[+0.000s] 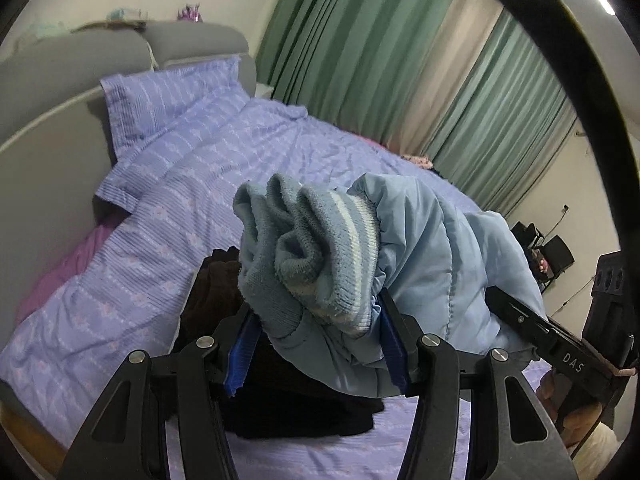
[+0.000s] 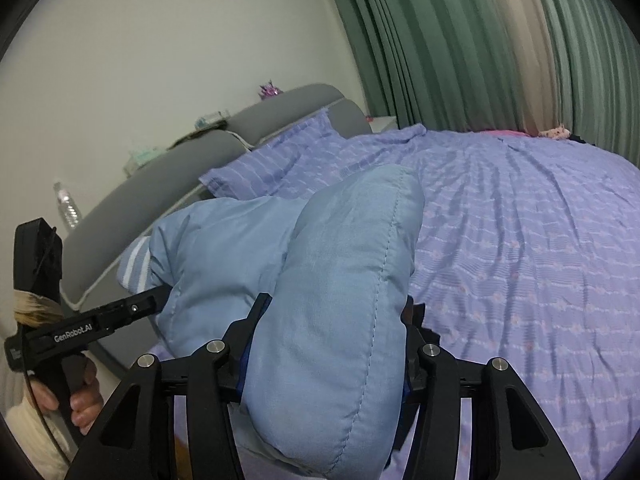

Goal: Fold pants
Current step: 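Carry the folded pants with both grippers toward the dark clothes stack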

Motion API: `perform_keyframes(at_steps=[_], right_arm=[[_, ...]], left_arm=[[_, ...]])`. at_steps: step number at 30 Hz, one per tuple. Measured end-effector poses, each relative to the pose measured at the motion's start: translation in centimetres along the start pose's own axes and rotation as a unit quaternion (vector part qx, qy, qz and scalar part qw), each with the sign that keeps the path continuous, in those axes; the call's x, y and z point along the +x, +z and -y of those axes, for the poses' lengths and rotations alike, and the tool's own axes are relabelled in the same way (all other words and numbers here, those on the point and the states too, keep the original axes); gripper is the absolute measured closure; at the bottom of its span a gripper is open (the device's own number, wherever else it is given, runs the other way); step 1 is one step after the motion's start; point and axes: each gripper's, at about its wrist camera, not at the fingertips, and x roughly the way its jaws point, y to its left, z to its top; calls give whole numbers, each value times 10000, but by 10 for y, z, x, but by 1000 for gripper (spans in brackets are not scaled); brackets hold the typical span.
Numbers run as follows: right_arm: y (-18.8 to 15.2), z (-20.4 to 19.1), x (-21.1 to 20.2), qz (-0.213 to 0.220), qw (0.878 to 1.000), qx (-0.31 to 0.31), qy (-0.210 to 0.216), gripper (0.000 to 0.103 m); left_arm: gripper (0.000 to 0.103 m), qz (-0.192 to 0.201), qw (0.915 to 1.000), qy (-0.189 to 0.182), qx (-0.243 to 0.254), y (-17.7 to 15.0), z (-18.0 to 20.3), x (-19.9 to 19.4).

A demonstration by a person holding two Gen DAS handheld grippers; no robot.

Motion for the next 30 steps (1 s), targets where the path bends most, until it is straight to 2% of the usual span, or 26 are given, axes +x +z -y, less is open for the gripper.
perform_keyframes(at_steps=[7,12,15,19,21,22,26,30], right_arm=[[0,11,80,-579,9981,76,-218,52],[-13,15,106,-842,9958,137,-346,50],[-18,16,111,-1008,9941,209,-350,46],[-25,19,108,-1067,9929,396,-331,35],[-25,20,112,-1088,9923,441,-403,34],[-25,21,114,-1131,9916,473,-403,34],[-22,20,116,-1163,9913,517,-328,48],[-13,16,95,-951,9933,647,-136,49]], left_arm=[[49,-450,9983,267,-264,7,-35,74],[48,-652,9968,332,-312,0,-50,96],[47,-788,9954,332,-436,-5,-60,100],[44,-937,9937,339,-505,-11,-66,99],[43,-961,9933,325,-560,-14,-69,98],[43,-939,9934,318,-582,-14,-69,98],[49,-751,9953,392,-479,-12,-61,94],[51,-423,9972,325,-529,-7,-51,66]])
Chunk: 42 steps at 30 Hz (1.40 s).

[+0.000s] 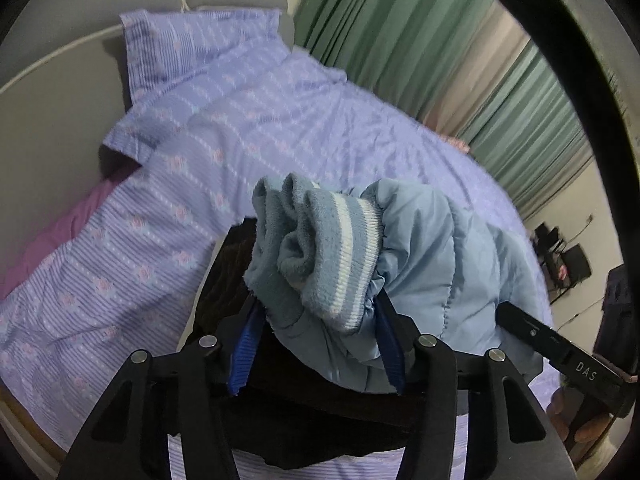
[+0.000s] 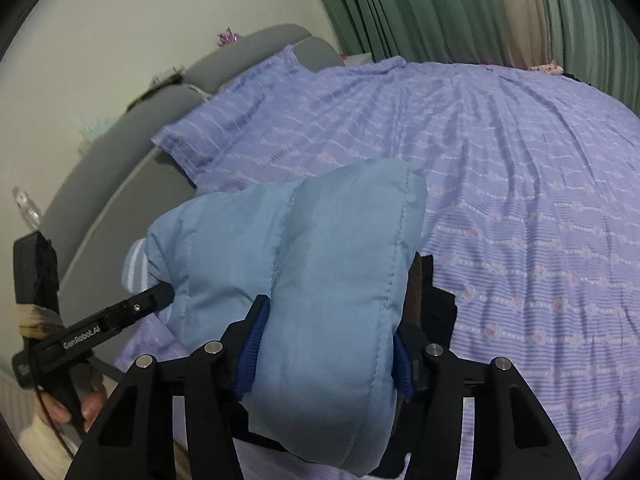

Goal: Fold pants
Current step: 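Carry the folded pants with both grippers toward the dark clothes stack, then lower the pants onto the dark clothes stack and open both grippers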

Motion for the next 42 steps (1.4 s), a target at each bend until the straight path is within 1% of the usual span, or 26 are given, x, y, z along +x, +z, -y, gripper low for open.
perform_keyframes(at_steps=[2,5,7,9,10,11,12,14,16,17,18,22,24,25,26,27,30,32,34,38,42], right_arm=[[-2,-1,-7,30,9999,76,123,49],[-8,-1,8,-166,9999,6,23,47],[-14,4,25,-316,9994,43,-137,43],[-16,8,31,-386,9990,54,-199,35],[-16,9,30,-355,9991,68,-238,32],[-16,9,26,-318,9991,62,-288,26],[-15,8,21,-230,9989,13,-397,24],[-12,3,10,-51,9983,-174,-546,24],[-10,-5,-1,117,9965,-376,-742,23],[-9,-6,-6,177,9960,-410,-773,22],[-7,-8,-12,247,9958,-424,-778,22],[-4,-9,-33,454,9957,-354,-731,22],[-5,-11,-47,576,9952,-322,-718,22],[-6,-13,-54,645,9948,-342,-707,22],[-8,-16,-65,768,9935,-376,-745,21],[-10,-17,-74,863,9921,-402,-811,16],[-16,-22,-107,1175,9859,-450,-1103,8],[-21,-22,-128,1284,9819,-481,-1310,7],[-29,-20,-153,1368,9783,-456,-1489,7],[-50,-10,-200,1519,9749,-356,-1589,7],[-73,7,-246,1586,9723,-243,-1699,7]], left_arm=[[50,-1,10000,-23,-59,-1,-3,-5],[48,-329,9992,75,-205,-6,-14,14],[45,-616,9975,159,-304,-11,-23,32],[35,-719,9965,220,-361,-11,-27,37],[33,-703,9966,264,-344,-11,-27,35],[31,-662,9969,286,-300,-10,-26,32],[28,-598,9974,347,-218,-8,-23,27],[27,-401,9976,555,44,-5,-14,14],[22,-92,9964,791,281,-1,-4,-3],[18,44,9955,880,349,0,0,-10],[18,156,9947,929,399,2,3,-18],[18,454,9926,984,544,4,15,-43],[18,589,9906,993,729,1,26,-56],[17,638,9894,1011,820,-1,33,-61],[13,698,9878,1029,941,-3,41,-67],[11,758,9860,1043,1059,-5,49,-73],[7,930,9797,1035,1445,-14,78,-89],[6,1032,9752,987,1693,-24,100,-101],[6,1095,9725,900,1847,-35,120,-111],[2,1161,9673,756,2122,-59,161,-132],[0,1258,9604,771,2363,-87,205,-155]])
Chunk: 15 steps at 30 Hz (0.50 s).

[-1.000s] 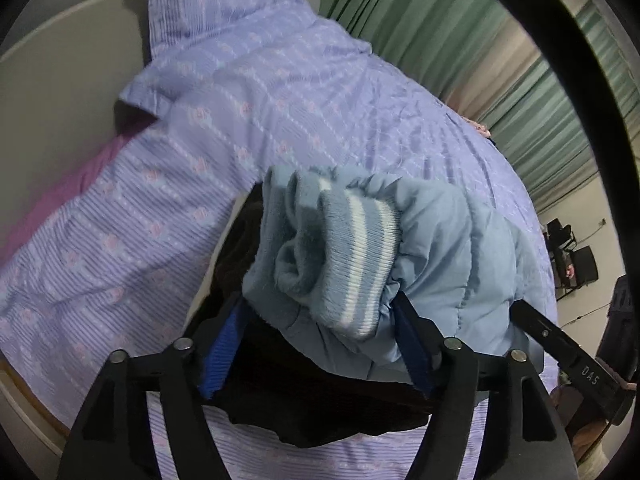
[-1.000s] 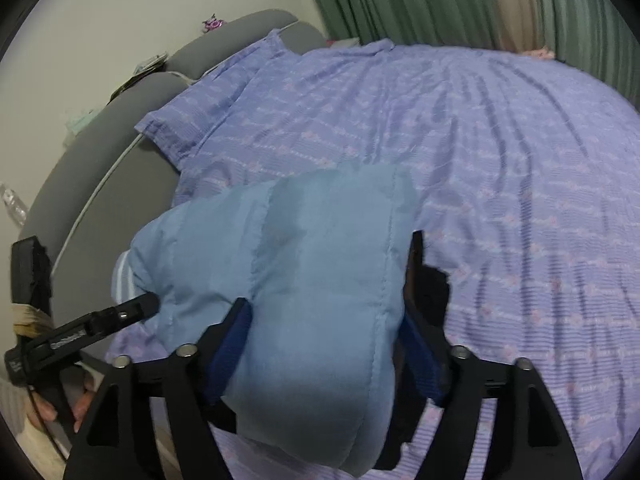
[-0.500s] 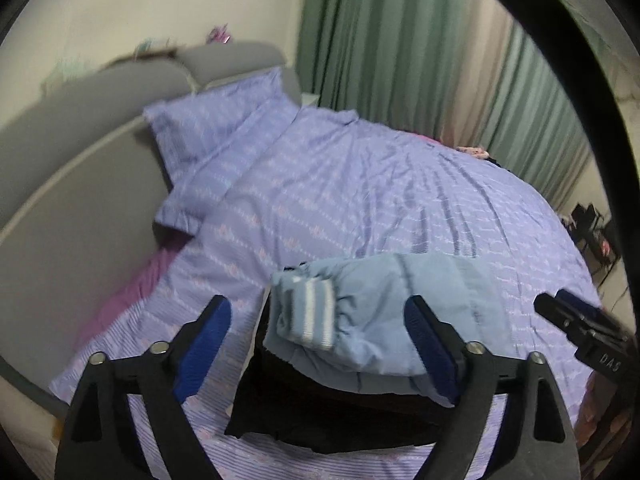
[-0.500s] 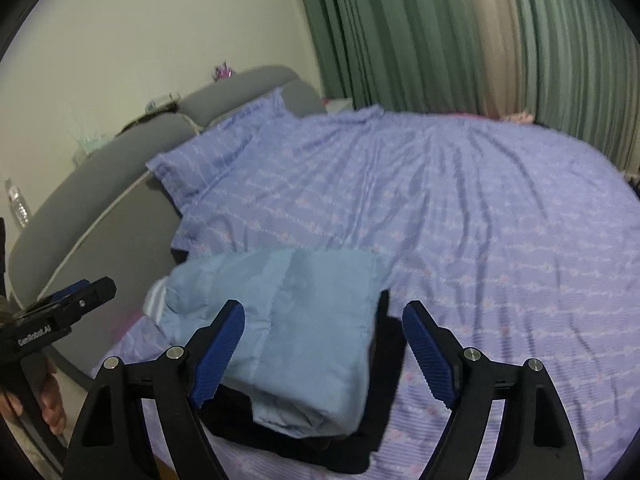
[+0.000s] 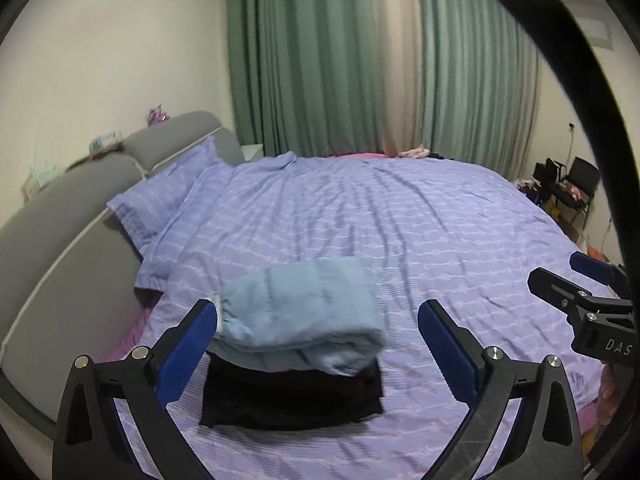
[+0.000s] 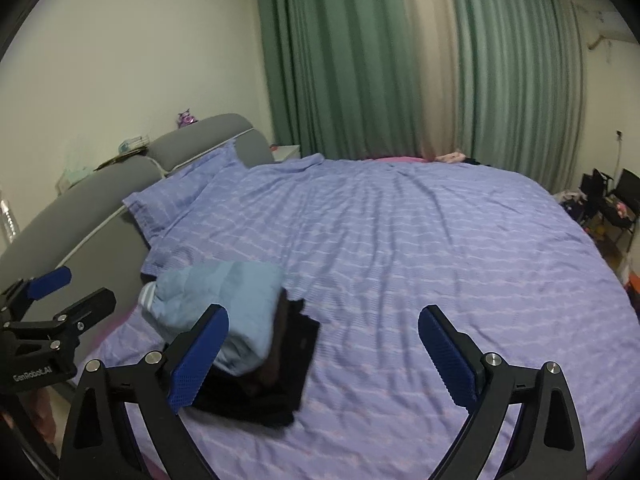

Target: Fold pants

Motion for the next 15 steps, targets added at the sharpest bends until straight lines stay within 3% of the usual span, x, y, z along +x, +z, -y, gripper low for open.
perform_keyframes(at_steps=[15], right_arm=[[-40,152,-137,250,9996,-142,18,7]], left_arm=[[0,248,9990,-211,-307,-26,166,-88]])
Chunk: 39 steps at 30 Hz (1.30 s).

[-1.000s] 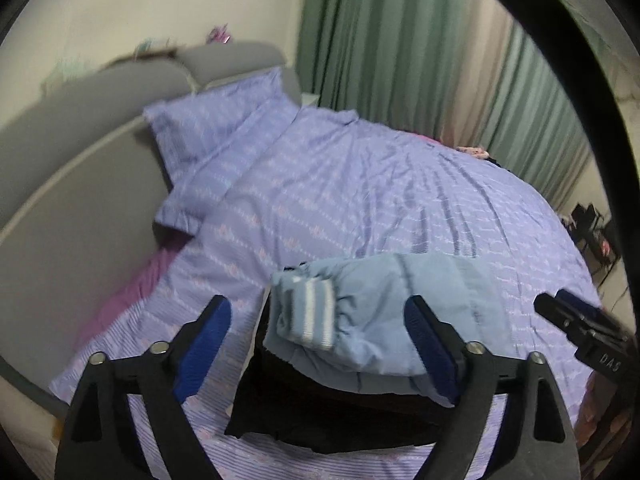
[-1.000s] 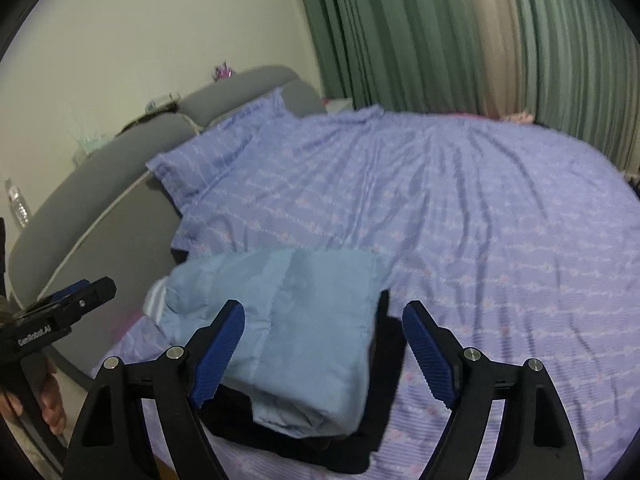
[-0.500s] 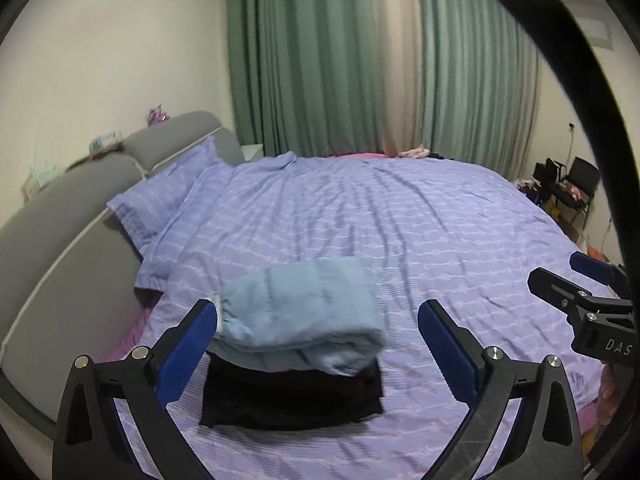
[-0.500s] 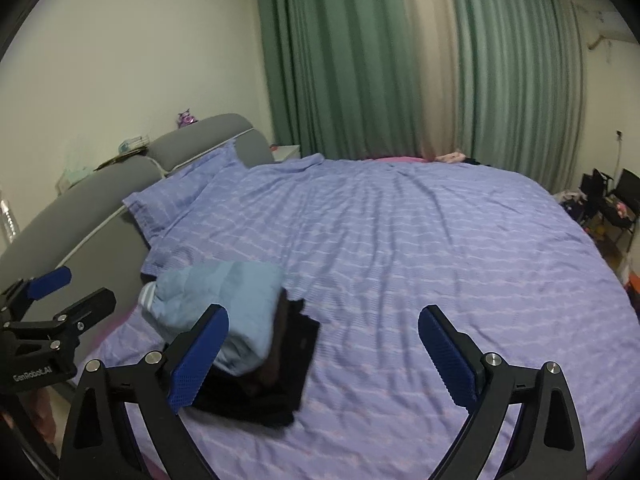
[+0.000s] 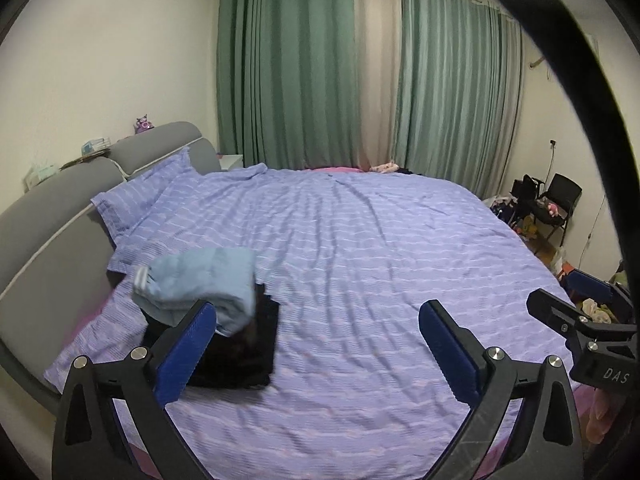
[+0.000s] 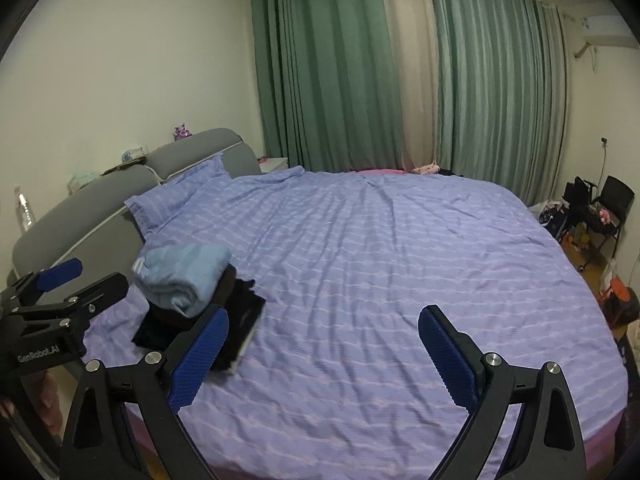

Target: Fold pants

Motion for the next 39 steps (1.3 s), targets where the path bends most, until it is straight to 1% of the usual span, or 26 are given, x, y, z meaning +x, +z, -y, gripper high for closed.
perform_keyframes(at_steps=[7,13,18,22,27,39], right_arm=[[-16,63,-39,-34,10000,5,24,7],[-25,94,-64,19,9999,154,-65,7],[-26,102,-81,183,9995,199,-150,7],[-25,105,-95,285,9990,234,-263,7],[-25,105,-109,391,9984,249,-339,7],[-26,108,-123,497,9977,236,-400,7]], left_arm=[[0,-44,9998,29,-209,-19,56,-25],[0,-105,9999,15,-26,-23,89,-39],[0,-25,9999,-77,71,-24,104,-50],[0,30,9998,-153,125,-20,110,-56],[0,118,9996,-254,65,-16,111,-63],[0,151,9990,-408,142,-19,117,-76]])
